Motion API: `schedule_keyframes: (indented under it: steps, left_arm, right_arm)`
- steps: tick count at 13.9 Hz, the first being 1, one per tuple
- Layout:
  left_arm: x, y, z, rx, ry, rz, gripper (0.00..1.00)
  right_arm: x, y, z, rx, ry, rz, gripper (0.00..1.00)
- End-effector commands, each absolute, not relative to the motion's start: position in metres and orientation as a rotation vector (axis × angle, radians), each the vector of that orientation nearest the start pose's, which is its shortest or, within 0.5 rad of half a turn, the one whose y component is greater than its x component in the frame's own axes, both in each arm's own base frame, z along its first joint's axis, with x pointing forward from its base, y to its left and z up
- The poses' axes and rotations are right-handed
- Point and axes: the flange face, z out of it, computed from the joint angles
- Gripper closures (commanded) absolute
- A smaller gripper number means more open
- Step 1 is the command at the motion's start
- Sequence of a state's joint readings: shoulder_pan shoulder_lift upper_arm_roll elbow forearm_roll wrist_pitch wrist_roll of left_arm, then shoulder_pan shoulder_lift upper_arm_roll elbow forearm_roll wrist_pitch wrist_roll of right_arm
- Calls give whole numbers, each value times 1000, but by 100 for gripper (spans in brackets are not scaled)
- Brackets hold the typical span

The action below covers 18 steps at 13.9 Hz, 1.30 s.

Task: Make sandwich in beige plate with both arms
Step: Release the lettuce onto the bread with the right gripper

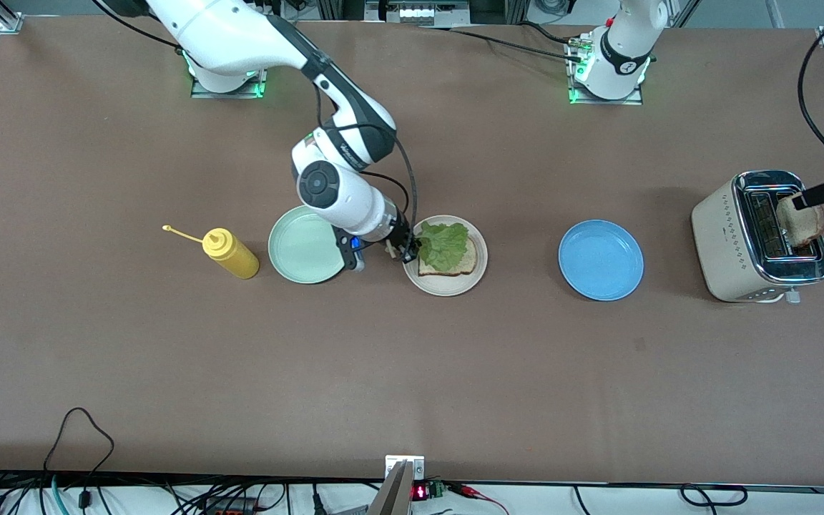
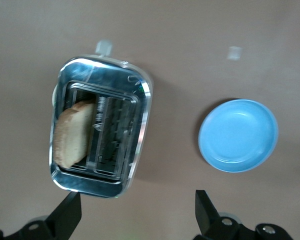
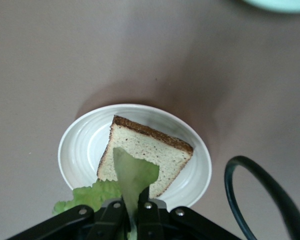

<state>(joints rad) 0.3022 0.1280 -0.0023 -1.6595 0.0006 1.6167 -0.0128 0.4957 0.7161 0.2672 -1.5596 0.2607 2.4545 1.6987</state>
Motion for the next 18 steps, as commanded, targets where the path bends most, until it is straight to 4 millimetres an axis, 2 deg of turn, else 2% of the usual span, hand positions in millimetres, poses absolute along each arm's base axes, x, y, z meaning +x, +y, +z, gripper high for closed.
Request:
schedule_keyframes:
  steps: [1,2,3,5,7,8,9,10,11,12,14,15,16,18]
  left_arm:
    - [559,218,479,-3139,-468,371,0]
    - [556,236,460,-3144,-485,420,0]
    - [553,249,451,-3148,-498,441,0]
    - [552,262,431,-3167,-449,479,0]
    - [560,278,414,-3179,-426,495,0]
    - [562,289,407,-3183,-434,499,0]
    - [558,300,397,-3188,-445,521,0]
    - [556,305,386,-3194,-441,545,0]
    - [556,307,374,-3200,-431,576,0]
    - [557,308,365,-3202,-429,597,0]
    - [557,308,358,-3203,-432,616,3]
    - [556,307,352,-3203,-437,641,14]
    - [555,308,351,-3201,-447,648,40]
    - [558,303,353,-3200,-442,644,80]
  right_arm:
    - [546,499,244,-2250,1635,352,100]
    - [548,503,239,-2232,1650,357,100]
    - [546,506,234,-2238,1645,355,100]
    - [539,513,222,-2249,1628,342,100]
    - [535,517,212,-2239,1630,343,89]
    - [536,516,210,-2230,1637,344,74]
    - [536,516,210,-2228,1640,344,55]
    - [537,515,211,-2224,1645,344,37]
    - [539,513,211,-2221,1649,341,24]
    - [540,513,215,-2217,1644,337,0]
    - [546,509,234,-2212,1627,314,0]
    - [553,502,248,-2204,1628,293,0]
    - [557,497,265,-2220,1626,293,0]
    - [569,476,300,-2261,1615,291,0]
